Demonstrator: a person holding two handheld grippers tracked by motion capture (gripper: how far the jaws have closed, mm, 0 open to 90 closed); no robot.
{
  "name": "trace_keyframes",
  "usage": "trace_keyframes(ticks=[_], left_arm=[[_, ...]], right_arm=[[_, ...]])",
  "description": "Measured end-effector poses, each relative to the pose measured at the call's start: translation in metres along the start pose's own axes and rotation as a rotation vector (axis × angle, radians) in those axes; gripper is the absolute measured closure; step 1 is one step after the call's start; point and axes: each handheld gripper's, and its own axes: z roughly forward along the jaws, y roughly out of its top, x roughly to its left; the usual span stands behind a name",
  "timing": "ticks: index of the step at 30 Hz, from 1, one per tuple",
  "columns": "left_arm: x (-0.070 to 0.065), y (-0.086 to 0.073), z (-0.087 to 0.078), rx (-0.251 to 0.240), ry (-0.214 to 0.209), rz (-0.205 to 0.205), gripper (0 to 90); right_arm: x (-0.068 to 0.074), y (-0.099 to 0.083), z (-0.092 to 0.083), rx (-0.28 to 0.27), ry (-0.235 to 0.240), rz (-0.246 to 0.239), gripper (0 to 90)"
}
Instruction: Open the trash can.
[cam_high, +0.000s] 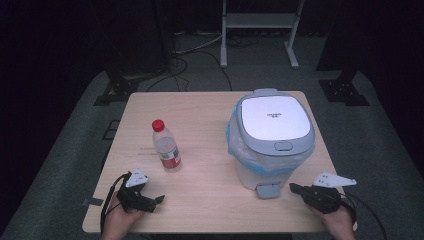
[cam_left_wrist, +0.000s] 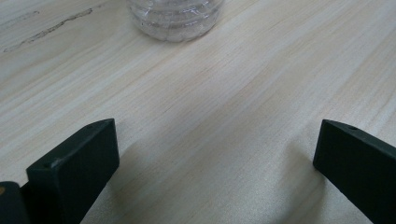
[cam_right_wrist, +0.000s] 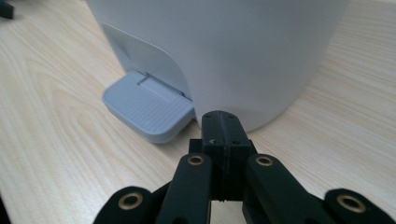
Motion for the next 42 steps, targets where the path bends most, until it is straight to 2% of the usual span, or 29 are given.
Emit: trace_keyframes(ticks=[10,21,28,42], left_arm=[[0.000,0.000,0.000,-0.001,0.002,-0.004,0.0],[0.000,0.000,0.000,-0.001,0.007,-0.011,0.0],[0.000,0.000,0.000,0.000,0.008,-0.011,0.0],[0.000,0.000,0.000,0.000,0.008,-0.011,0.0]], right_arm=[[0.007,0.005,0.002,-0.015,0.038,-0.005,89.8],[0.012,0.009,0.006,-0.016,0.059,-0.016,89.8],[0.018,0.014,0.013,-0.004,0.077,-0.038,89.8],[0.024,0.019,0.028,0.023,0.076,-0.074,89.8]])
